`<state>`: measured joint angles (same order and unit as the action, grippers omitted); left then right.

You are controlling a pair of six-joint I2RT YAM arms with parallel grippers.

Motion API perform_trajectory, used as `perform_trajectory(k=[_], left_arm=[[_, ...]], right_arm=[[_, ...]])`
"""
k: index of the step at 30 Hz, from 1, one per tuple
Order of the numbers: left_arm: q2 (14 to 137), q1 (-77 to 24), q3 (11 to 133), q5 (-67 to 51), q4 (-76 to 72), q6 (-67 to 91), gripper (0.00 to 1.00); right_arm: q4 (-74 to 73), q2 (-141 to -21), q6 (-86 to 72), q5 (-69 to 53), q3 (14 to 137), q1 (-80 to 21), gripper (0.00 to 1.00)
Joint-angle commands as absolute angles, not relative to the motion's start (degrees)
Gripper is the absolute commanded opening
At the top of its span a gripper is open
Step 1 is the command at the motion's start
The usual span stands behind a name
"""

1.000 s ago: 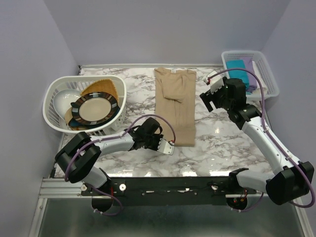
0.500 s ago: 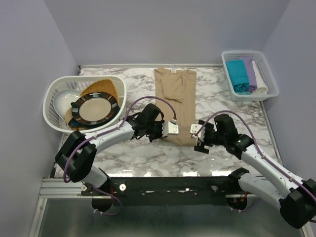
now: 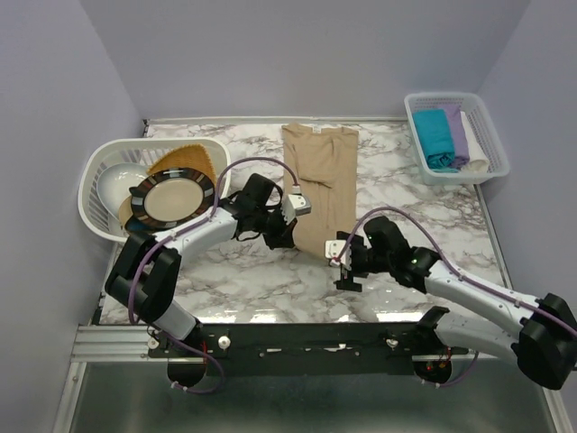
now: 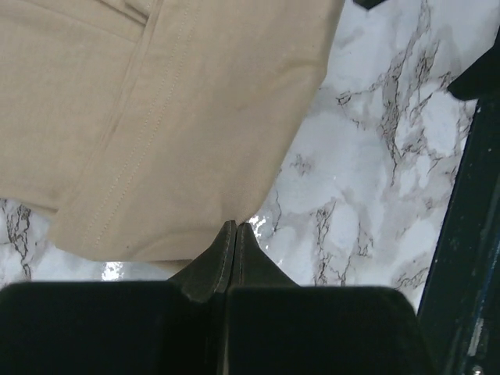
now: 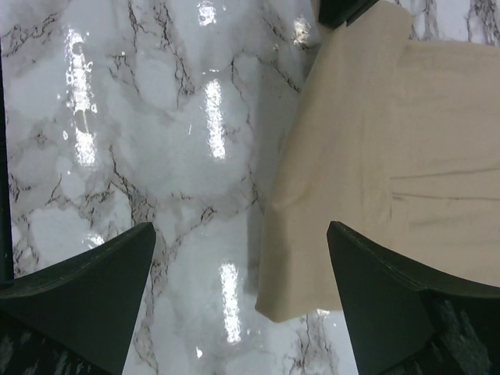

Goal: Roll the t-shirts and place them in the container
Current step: Roll the T-shirt to the center of the board.

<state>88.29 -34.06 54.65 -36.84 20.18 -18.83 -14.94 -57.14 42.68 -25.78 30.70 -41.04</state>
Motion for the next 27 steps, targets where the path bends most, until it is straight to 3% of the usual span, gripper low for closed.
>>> perform_trajectory(k=[1,19,23,27], left_arm=[[89.6,-31.9,56.0,-45.3,19.2,-10.9,0.0],[92.5,-24.9,58.0,-55.7,18.7,-3.2,0.0],[93.4,-24.3,58.8,-56.4,21.2,-4.7,0.0],[92.9,-23.9,59.0,-56.1,23.2,-7.2,0.0]], right_arm=[[-6.6,-63.9,38.0,-20.6,31.4,-43.9,1.0],[7.6,-77.5,39.6,-4.3,33.2,-49.6,0.98],[9.8,-78.0,43.2,-2.7,31.3,-49.6,0.87],[10.5,-77.1,46.0,-2.8,28.7,-49.6,0.69]])
